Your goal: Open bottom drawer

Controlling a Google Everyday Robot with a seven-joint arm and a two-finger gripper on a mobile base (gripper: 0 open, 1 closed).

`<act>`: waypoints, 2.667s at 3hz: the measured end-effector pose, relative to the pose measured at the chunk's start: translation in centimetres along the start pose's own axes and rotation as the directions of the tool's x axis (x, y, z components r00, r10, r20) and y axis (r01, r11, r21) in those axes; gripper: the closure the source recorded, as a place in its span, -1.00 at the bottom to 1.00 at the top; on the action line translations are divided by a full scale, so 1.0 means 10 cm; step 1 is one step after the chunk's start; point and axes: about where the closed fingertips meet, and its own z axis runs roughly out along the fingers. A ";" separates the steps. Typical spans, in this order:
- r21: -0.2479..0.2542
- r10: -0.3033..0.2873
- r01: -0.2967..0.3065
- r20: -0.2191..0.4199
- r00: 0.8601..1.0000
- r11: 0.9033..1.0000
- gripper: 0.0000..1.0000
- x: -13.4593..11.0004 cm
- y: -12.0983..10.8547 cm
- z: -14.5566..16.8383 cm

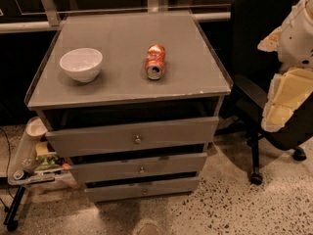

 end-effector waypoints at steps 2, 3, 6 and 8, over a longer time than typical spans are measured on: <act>-0.009 -0.004 0.004 -0.005 1.000 1.000 -1.00 -0.02 0.07 0.12; -0.009 0.001 -0.001 -0.003 1.000 1.000 -1.00 -0.11 0.26 0.49; -0.247 0.059 -0.053 0.016 0.998 0.968 -1.00 -0.20 0.93 2.17; -0.436 0.166 -0.100 0.116 0.979 0.894 -1.00 -0.49 1.30 3.33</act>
Offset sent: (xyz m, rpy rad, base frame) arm -0.0067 0.0113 -0.0371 -0.0109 0.0472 0.0112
